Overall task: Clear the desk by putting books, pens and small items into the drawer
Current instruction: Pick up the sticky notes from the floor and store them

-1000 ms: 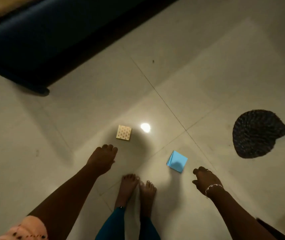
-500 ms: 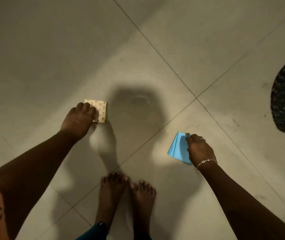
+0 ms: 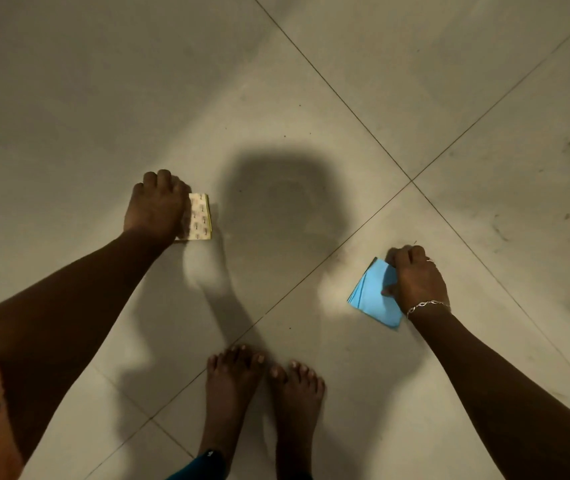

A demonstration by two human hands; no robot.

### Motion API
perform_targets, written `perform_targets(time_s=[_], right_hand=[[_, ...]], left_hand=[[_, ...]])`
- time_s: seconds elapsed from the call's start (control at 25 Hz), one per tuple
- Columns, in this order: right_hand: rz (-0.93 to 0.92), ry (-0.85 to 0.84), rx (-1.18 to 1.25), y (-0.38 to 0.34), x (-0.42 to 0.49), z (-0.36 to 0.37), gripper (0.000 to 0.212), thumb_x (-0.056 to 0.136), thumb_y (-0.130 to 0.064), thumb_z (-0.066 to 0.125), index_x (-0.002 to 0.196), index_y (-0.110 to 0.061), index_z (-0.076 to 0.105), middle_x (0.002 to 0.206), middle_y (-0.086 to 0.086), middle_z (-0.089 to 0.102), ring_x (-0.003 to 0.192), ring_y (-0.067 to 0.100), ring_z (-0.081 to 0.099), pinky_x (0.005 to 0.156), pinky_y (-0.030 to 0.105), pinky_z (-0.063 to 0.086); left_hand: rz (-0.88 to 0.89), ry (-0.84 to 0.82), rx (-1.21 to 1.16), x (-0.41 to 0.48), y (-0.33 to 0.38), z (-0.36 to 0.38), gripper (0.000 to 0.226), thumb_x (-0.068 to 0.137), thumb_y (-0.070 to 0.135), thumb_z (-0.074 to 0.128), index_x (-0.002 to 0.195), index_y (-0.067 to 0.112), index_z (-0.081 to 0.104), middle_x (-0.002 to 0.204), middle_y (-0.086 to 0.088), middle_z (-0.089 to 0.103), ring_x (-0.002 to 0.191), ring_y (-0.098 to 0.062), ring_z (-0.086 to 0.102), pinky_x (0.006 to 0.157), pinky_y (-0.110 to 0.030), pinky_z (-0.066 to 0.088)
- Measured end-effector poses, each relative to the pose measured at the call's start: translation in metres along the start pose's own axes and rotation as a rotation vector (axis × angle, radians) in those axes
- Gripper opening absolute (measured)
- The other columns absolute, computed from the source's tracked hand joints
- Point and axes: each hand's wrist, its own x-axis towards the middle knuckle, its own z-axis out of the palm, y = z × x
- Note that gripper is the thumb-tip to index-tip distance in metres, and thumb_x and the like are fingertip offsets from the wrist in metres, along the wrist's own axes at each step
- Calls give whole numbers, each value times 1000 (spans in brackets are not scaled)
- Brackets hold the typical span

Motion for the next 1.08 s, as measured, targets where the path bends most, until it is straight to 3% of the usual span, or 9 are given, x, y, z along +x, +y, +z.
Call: perform_targets(time_s=[0.2, 0.32, 0.48, 0.6, 0.72, 0.88, 1.08], right_hand=[[16, -46, 11, -11, -42, -40, 35, 87, -14, 51, 121, -15, 43, 109, 12, 62, 100, 34, 58, 76, 34, 45], [-1, -21, 17, -25, -93, -95, 32, 86, -12, 48, 118, -15, 44, 106, 10, 64, 95, 34, 60, 71, 32, 44], [-23, 37, 5, -45, -160, -179, 34, 86, -7, 44, 119, -14, 41, 98, 9, 66, 87, 35, 62, 62, 29, 37], [-45, 136, 83, -61, -212, -258, 29, 85, -6, 45, 114, -11, 44, 92, 11, 66, 77, 35, 60, 58, 28, 33], [-48, 222, 142, -78, -262, -333, 22, 88, -8, 44, 110, -8, 46, 89, 13, 66, 67, 32, 50, 58, 28, 31], [-66, 337, 184, -92, -331, -425, 19, 88, -9, 43, 106, -12, 44, 92, 10, 66, 81, 36, 61, 58, 28, 30], [-80, 454, 246, -100, -389, -491, 16, 90, -14, 42, 91, -20, 27, 87, 8, 65, 67, 30, 46, 57, 27, 30]], left_hand=[[-86, -75, -219, -40, 3, -32, 25, 83, 3, 55, 107, 0, 61, 105, -21, 59, 99, -39, 56, 76, -43, 48], [-103, -37, -422, -92, 5, -80, 25, 81, 0, 51, 103, 3, 63, 99, -20, 61, 94, -38, 58, 73, -40, 46], [-99, -2, -510, -150, 11, -165, 28, 84, 4, 51, 111, 10, 59, 103, -15, 63, 93, -37, 61, 72, -38, 46], [-143, 61, -603, -194, 6, -247, 31, 86, 8, 51, 117, 12, 57, 105, -15, 63, 95, -35, 60, 74, -38, 46], [-144, 127, -641, -237, -4, -316, 29, 83, 4, 49, 109, 12, 58, 98, -12, 66, 90, -34, 61, 71, -38, 47], [-126, 203, -644, -292, -26, -407, 22, 86, 10, 46, 106, 12, 55, 99, -9, 65, 90, -31, 60, 72, -35, 45], [-146, 379, -706, -345, -55, -477, 23, 90, 12, 45, 111, 15, 54, 104, -8, 62, 93, -29, 60, 74, -33, 44]])
